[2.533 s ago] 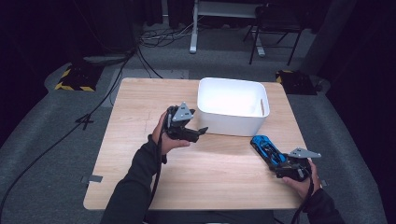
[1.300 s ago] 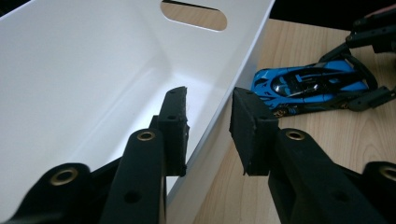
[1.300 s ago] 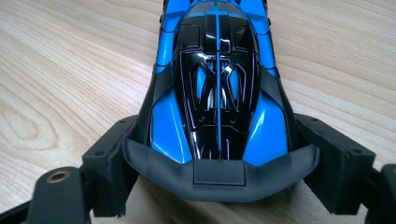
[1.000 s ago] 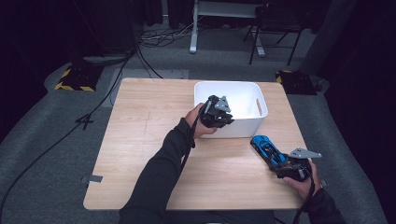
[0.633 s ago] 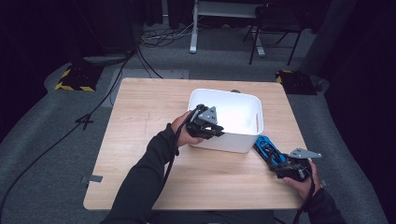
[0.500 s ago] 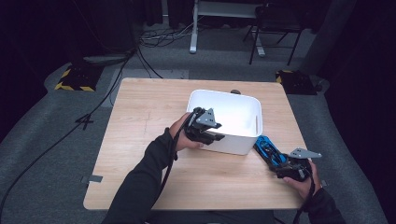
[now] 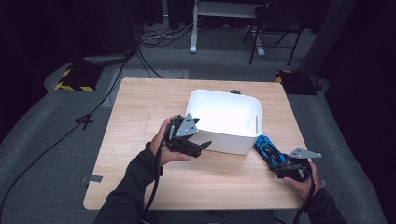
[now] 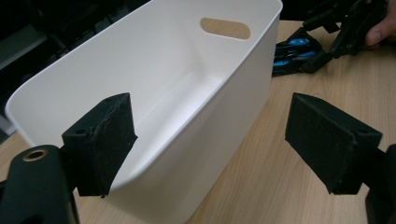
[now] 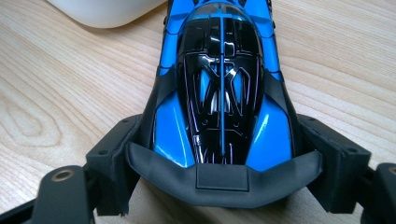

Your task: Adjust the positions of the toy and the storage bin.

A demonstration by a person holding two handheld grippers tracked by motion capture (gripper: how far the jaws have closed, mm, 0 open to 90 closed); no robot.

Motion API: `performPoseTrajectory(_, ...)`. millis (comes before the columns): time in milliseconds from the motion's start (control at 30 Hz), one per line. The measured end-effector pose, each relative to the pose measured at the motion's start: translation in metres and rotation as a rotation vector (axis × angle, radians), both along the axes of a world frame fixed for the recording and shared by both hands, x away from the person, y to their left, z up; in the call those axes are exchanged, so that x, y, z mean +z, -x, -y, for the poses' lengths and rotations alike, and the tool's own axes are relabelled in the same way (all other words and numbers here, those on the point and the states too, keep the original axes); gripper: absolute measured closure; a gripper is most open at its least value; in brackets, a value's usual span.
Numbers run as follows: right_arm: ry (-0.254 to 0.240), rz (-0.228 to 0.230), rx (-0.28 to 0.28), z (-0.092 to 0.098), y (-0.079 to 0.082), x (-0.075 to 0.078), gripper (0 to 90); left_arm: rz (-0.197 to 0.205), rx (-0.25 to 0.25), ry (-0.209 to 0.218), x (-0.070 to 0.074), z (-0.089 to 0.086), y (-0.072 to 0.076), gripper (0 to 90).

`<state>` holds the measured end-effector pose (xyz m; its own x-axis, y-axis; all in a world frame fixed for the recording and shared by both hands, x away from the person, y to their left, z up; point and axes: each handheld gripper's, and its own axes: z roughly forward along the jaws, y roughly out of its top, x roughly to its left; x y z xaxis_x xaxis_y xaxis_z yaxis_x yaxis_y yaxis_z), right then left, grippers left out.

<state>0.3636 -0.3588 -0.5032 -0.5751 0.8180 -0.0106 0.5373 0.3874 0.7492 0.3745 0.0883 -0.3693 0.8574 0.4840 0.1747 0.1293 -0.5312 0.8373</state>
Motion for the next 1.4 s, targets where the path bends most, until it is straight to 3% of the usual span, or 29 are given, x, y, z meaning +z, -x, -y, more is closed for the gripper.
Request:
performPoseTrajectory(67,0.001,0.0,0.001,0.0,0.0,0.0,22.3,0.014,0.032,-0.007,-0.002,-0.009,0.006,16.1)
performPoseTrajectory(233,0.0,0.001,0.001,0.0,0.0,0.0,22.3,-0.005,0.053,0.011,-0.012,-0.025,0.019,16.0)
performPoseTrajectory(367,-0.003,-0.001,0.001,0.0,0.0,0.0,22.4,-0.028,0.061,-0.008,-0.023,-0.034,0.024,16.1)
performPoseTrajectory(533,-0.001,0.001,0.0,0.0,0.0,0.0,22.7,-0.056,0.115,-0.041,-0.044,-0.046,0.03,16.2)
performPoseTrajectory(567,-0.001,0.001,0.001,0.0,0.0,0.0,22.7,-0.081,0.12,-0.041,-0.05,-0.05,0.031,16.2)
performPoseTrajectory(700,-0.002,0.004,0.001,0.0,0.001,0.0,23.4,-0.12,0.16,-0.061,-0.073,-0.066,0.033,16.4)
performPoseTrajectory(800,-0.003,0.002,-0.004,0.001,0.001,0.001,23.9,-0.139,0.237,-0.118,-0.095,-0.08,0.034,17.7)
performPoseTrajectory(867,-0.022,0.0,-0.009,0.003,0.001,0.001,24.0,-0.163,0.252,-0.143,-0.104,-0.087,0.035,17.9)
performPoseTrajectory(967,-0.062,0.016,-0.007,0.008,0.002,0.002,24.0,-0.21,0.265,-0.119,-0.114,-0.098,0.039,18.0)
performPoseTrajectory(1000,-0.088,0.022,-0.012,0.009,0.002,0.003,24.1,-0.217,0.27,-0.12,-0.116,-0.1,0.041,18.0)
performPoseTrajectory(1133,-0.104,0.055,-0.011,0.011,0.004,0.007,24.1,-0.231,0.275,-0.119,-0.123,-0.107,0.044,17.9)
performPoseTrajectory(1233,-0.117,0.079,-0.006,0.011,0.006,0.011,24.2,-0.235,0.278,-0.146,-0.127,-0.108,0.044,17.5)
performPoseTrajectory(1267,-0.137,0.082,-0.015,0.01,0.008,0.014,24.3,-0.254,0.28,-0.147,-0.129,-0.108,0.044,17.2)
performPoseTrajectory(1333,-0.109,0.107,-0.006,0.011,0.008,0.016,24.3,-0.267,0.283,-0.13,-0.131,-0.11,0.043,16.9)
performPoseTrajectory(1367,-0.129,0.104,-0.018,0.01,0.008,0.017,24.3,-0.282,0.287,-0.117,-0.132,-0.11,0.043,16.4)
performPoseTrajectory(1400,-0.135,0.108,-0.019,0.01,0.009,0.018,24.3,-0.269,0.283,-0.127,-0.131,-0.112,0.041,16.2)
